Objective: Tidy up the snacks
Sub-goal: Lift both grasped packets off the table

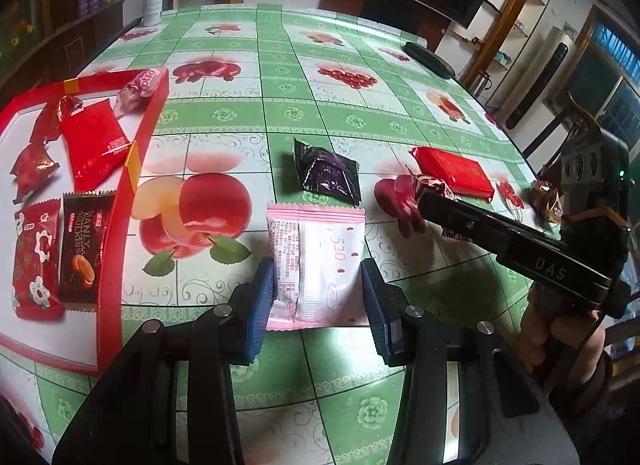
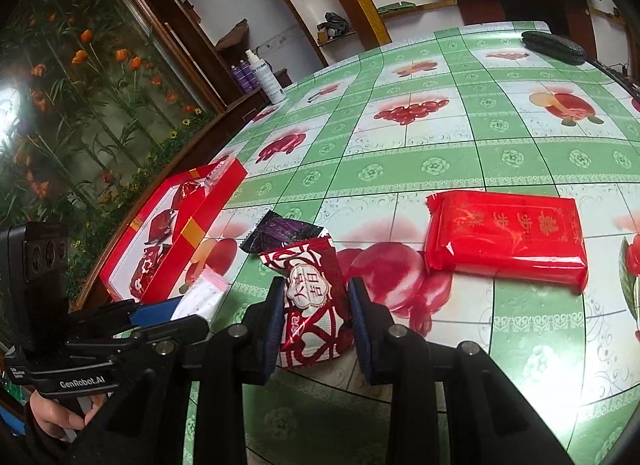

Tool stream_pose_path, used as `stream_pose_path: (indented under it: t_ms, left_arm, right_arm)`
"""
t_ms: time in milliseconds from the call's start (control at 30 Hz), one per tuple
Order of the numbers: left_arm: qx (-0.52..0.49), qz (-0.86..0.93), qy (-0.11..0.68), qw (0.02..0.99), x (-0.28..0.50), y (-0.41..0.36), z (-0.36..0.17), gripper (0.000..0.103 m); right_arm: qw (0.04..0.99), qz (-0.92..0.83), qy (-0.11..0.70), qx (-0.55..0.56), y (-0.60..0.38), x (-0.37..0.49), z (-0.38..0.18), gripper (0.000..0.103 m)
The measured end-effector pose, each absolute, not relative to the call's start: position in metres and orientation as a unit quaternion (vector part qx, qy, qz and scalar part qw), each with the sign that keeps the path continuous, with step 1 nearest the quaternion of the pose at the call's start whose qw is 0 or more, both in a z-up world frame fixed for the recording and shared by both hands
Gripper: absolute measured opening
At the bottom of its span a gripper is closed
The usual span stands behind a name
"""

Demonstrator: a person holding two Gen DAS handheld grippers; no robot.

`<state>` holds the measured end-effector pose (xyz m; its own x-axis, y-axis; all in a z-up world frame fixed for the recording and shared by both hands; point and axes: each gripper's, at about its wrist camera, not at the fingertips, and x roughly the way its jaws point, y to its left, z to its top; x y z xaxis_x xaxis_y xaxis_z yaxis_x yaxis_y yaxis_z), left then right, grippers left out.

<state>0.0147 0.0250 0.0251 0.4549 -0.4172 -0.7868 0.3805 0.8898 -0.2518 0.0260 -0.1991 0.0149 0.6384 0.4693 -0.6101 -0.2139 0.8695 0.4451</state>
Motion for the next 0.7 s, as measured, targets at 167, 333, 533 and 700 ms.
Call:
stream_pose_path:
  t_ms: [167, 333, 533, 700]
  left_arm:
    - [-0.027, -0.230, 0.463, 0.856, 0.014, 0.031, 0.029, 0.042]
    - [-0.030, -0.226, 0.457, 0.860, 0.014, 0.036, 0.034, 0.042]
    - [-0.035, -0.223, 0.447, 0.865, 0.011, 0.044, 0.045, 0.042]
    - [-0.037, -0.222, 0.435, 0.872, 0.006, 0.051, 0.058, 0.042]
  right_arm:
    - [0.888, 0.191, 0.383, 0.169, -0.199, 0.027, 0.013, 0.034]
    - [0.887, 0.193, 0.385, 0.165, -0.198, 0.027, 0.013, 0.034]
    - [0.890, 0.195, 0.383, 0.154, -0.191, 0.025, 0.020, 0.034]
    - [0.891, 0.201, 0.382, 0.139, -0.181, 0.022, 0.027, 0.034]
